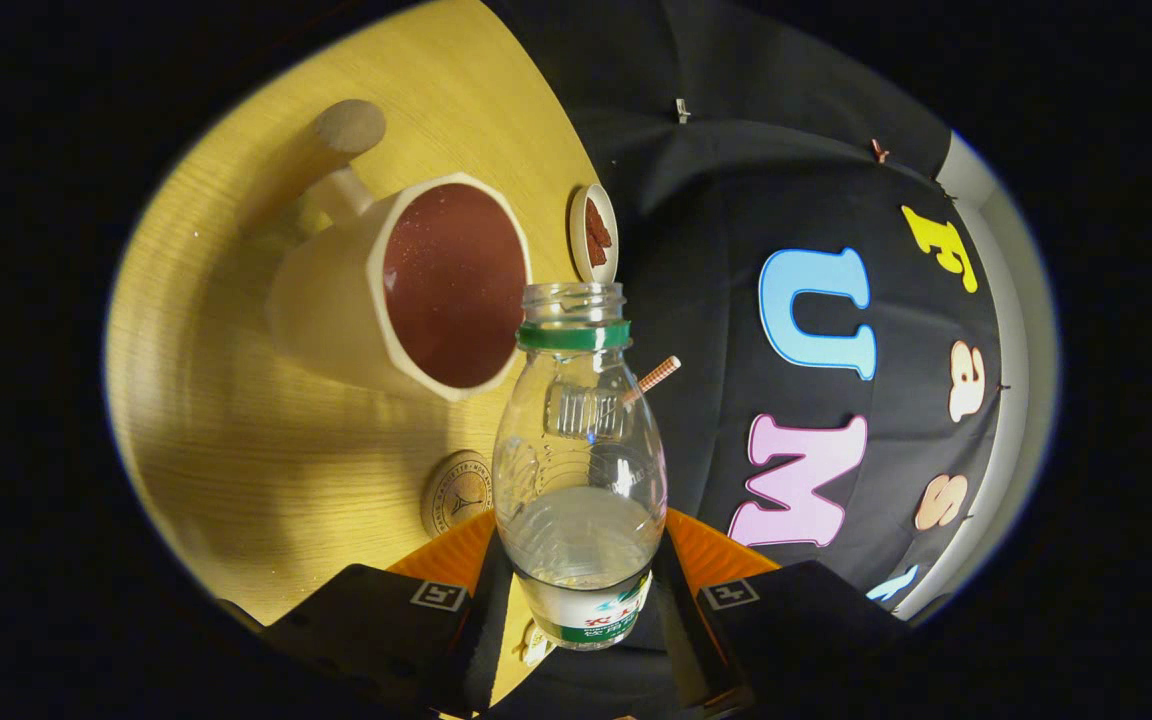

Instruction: Take the bottle from table, then pour the juice into the cup, finally place the bottle on the coaster

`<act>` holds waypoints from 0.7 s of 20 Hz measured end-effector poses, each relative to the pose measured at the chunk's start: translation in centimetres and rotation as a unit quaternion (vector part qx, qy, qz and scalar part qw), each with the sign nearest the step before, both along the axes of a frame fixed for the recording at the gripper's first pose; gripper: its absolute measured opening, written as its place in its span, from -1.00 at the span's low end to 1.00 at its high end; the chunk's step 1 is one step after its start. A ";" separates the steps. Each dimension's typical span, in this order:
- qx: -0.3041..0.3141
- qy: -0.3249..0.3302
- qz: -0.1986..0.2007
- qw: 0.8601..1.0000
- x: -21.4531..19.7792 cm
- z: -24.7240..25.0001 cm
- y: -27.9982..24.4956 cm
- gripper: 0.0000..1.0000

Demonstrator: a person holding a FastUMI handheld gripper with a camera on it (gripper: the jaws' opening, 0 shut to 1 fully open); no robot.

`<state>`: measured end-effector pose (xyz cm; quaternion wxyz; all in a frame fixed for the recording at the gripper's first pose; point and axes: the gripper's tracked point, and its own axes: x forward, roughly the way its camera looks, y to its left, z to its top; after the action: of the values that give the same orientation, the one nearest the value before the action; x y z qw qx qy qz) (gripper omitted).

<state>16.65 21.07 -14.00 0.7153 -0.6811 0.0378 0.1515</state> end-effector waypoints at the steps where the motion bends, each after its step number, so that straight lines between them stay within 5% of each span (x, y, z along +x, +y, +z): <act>1: -0.007 -0.002 0.004 1.000 0.0 0.0 0.0 0.39; 14: -0.082 -0.027 0.053 0.995 0.8 0.6 0.7 0.39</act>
<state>17.44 21.78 -13.37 0.6488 -0.7423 -0.0054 0.1671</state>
